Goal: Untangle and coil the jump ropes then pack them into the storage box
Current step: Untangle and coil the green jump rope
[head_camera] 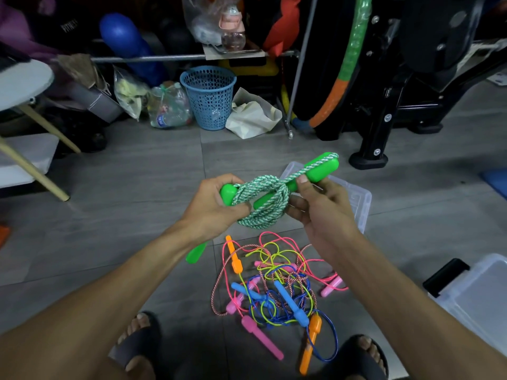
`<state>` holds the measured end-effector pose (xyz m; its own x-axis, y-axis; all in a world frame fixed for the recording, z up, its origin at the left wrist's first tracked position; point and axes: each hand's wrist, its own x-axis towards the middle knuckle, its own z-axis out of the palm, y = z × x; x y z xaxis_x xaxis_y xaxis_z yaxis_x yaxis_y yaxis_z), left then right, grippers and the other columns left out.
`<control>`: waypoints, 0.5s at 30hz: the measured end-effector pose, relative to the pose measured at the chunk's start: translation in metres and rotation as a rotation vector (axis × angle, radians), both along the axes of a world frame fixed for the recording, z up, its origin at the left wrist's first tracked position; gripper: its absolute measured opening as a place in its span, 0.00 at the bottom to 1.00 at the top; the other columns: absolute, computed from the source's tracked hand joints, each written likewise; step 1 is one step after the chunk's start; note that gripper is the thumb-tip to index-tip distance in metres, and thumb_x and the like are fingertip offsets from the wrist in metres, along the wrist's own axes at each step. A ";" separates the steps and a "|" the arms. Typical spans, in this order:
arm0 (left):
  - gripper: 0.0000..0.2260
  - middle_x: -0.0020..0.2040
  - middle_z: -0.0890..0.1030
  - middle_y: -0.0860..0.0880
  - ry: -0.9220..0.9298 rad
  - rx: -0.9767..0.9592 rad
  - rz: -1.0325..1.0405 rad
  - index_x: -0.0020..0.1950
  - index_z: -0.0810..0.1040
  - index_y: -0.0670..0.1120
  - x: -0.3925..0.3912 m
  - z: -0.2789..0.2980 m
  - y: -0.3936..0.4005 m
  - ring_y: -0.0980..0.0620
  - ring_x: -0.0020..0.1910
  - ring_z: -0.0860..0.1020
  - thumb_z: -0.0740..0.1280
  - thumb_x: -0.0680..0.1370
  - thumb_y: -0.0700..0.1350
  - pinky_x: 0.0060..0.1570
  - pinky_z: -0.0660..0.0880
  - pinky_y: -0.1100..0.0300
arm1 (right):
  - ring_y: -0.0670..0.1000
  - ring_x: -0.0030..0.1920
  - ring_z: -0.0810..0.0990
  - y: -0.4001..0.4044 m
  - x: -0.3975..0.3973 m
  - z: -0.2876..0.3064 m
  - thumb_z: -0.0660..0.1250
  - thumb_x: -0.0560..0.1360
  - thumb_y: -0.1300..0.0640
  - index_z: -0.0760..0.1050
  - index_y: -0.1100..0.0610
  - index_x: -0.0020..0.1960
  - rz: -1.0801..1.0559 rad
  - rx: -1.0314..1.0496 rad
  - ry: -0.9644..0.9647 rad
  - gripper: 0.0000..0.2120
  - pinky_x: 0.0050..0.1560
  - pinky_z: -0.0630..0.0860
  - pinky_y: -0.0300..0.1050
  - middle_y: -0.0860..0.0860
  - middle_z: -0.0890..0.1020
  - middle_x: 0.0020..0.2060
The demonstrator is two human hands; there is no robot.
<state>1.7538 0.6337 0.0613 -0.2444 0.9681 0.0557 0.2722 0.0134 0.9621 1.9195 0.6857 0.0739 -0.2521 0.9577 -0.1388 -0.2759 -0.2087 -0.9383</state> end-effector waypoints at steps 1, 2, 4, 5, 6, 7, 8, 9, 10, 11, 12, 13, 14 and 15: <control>0.11 0.25 0.75 0.60 -0.016 0.013 0.002 0.40 0.77 0.47 0.001 0.000 0.000 0.64 0.25 0.70 0.72 0.69 0.31 0.28 0.67 0.70 | 0.53 0.38 0.82 0.000 0.001 0.001 0.61 0.79 0.61 0.73 0.60 0.46 -0.009 -0.015 0.026 0.05 0.40 0.82 0.47 0.54 0.80 0.41; 0.11 0.25 0.75 0.60 -0.030 0.022 0.000 0.40 0.77 0.46 0.002 0.001 0.000 0.64 0.25 0.70 0.72 0.69 0.31 0.28 0.67 0.70 | 0.53 0.38 0.83 0.000 0.001 0.002 0.61 0.79 0.61 0.74 0.60 0.45 -0.017 -0.033 0.055 0.06 0.41 0.82 0.48 0.55 0.80 0.42; 0.10 0.26 0.76 0.59 -0.048 0.031 -0.019 0.41 0.77 0.45 0.005 0.001 -0.001 0.63 0.26 0.70 0.72 0.69 0.31 0.29 0.68 0.70 | 0.53 0.37 0.82 0.002 0.003 0.003 0.61 0.79 0.61 0.74 0.60 0.45 -0.023 -0.071 0.116 0.06 0.42 0.81 0.50 0.56 0.79 0.42; 0.10 0.28 0.76 0.58 -0.060 0.032 -0.037 0.41 0.77 0.45 0.005 0.000 -0.001 0.62 0.27 0.70 0.73 0.69 0.32 0.30 0.68 0.69 | 0.54 0.36 0.79 0.003 0.004 0.004 0.61 0.79 0.61 0.75 0.60 0.44 -0.022 -0.087 0.139 0.07 0.41 0.81 0.50 0.56 0.79 0.41; 0.10 0.29 0.76 0.57 -0.078 0.031 -0.059 0.41 0.77 0.46 0.004 0.000 -0.001 0.60 0.29 0.71 0.74 0.69 0.33 0.31 0.68 0.68 | 0.54 0.35 0.76 0.004 0.004 0.004 0.61 0.79 0.61 0.75 0.60 0.42 -0.018 -0.099 0.157 0.08 0.39 0.81 0.49 0.55 0.79 0.39; 0.10 0.30 0.76 0.56 -0.099 0.027 -0.079 0.41 0.78 0.47 0.002 0.000 0.000 0.59 0.30 0.71 0.75 0.69 0.35 0.32 0.69 0.68 | 0.54 0.34 0.73 0.006 0.005 0.004 0.61 0.79 0.61 0.75 0.60 0.41 -0.012 -0.110 0.170 0.09 0.37 0.81 0.48 0.54 0.78 0.36; 0.09 0.30 0.76 0.56 -0.123 0.023 -0.097 0.41 0.78 0.48 0.001 0.001 0.000 0.60 0.30 0.71 0.75 0.69 0.37 0.32 0.68 0.68 | 0.53 0.33 0.73 0.007 0.005 0.005 0.61 0.79 0.61 0.75 0.60 0.41 -0.004 -0.121 0.179 0.09 0.35 0.81 0.47 0.53 0.79 0.33; 0.09 0.30 0.75 0.57 -0.145 0.019 -0.110 0.41 0.78 0.49 -0.001 0.002 0.000 0.61 0.29 0.70 0.75 0.68 0.39 0.31 0.68 0.69 | 0.53 0.31 0.76 0.007 0.005 0.005 0.60 0.79 0.61 0.74 0.61 0.43 0.005 -0.130 0.186 0.08 0.33 0.81 0.46 0.52 0.79 0.30; 0.09 0.30 0.75 0.57 -0.160 0.016 -0.120 0.42 0.78 0.49 -0.002 0.002 0.001 0.61 0.28 0.69 0.75 0.67 0.41 0.30 0.67 0.70 | 0.52 0.31 0.79 0.007 0.006 0.004 0.60 0.79 0.61 0.73 0.61 0.47 0.015 -0.139 0.196 0.05 0.33 0.81 0.46 0.51 0.80 0.29; 0.10 0.31 0.75 0.55 -0.166 0.012 -0.128 0.42 0.78 0.48 -0.003 0.001 0.001 0.61 0.28 0.69 0.76 0.66 0.43 0.30 0.67 0.69 | 0.52 0.31 0.81 0.006 0.005 0.004 0.60 0.79 0.61 0.71 0.59 0.52 0.023 -0.149 0.210 0.03 0.34 0.81 0.47 0.51 0.81 0.30; 0.12 0.33 0.75 0.52 -0.171 0.010 -0.136 0.44 0.78 0.47 -0.003 0.001 0.001 0.60 0.29 0.70 0.78 0.65 0.44 0.31 0.68 0.69 | 0.52 0.33 0.82 0.005 0.005 0.003 0.60 0.79 0.62 0.70 0.57 0.56 0.028 -0.162 0.227 0.06 0.35 0.81 0.48 0.52 0.81 0.32; 0.14 0.36 0.75 0.49 -0.178 0.007 -0.142 0.45 0.78 0.46 -0.004 0.000 0.002 0.60 0.31 0.70 0.78 0.64 0.44 0.32 0.68 0.69 | 0.53 0.33 0.82 0.005 0.005 0.002 0.59 0.79 0.62 0.69 0.54 0.58 0.039 -0.176 0.243 0.09 0.36 0.81 0.49 0.53 0.82 0.35; 0.15 0.37 0.75 0.48 -0.190 0.007 -0.144 0.46 0.78 0.44 -0.005 -0.001 0.002 0.59 0.32 0.71 0.77 0.64 0.43 0.33 0.69 0.69 | 0.53 0.34 0.82 0.005 0.005 0.001 0.59 0.79 0.62 0.70 0.52 0.59 0.042 -0.186 0.260 0.10 0.35 0.81 0.49 0.54 0.82 0.37; 0.16 0.38 0.76 0.47 -0.207 0.009 -0.145 0.48 0.78 0.43 -0.005 -0.001 0.002 0.59 0.33 0.72 0.76 0.63 0.42 0.34 0.70 0.69 | 0.53 0.33 0.82 0.005 0.005 0.002 0.59 0.79 0.62 0.70 0.51 0.59 0.044 -0.195 0.277 0.11 0.34 0.81 0.48 0.55 0.82 0.39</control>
<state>1.7490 0.6361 0.0600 -0.1098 0.9936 0.0277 0.0675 -0.0203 0.9975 1.9247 0.6908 0.0756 -0.3466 0.9070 -0.2391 -0.5010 -0.3945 -0.7703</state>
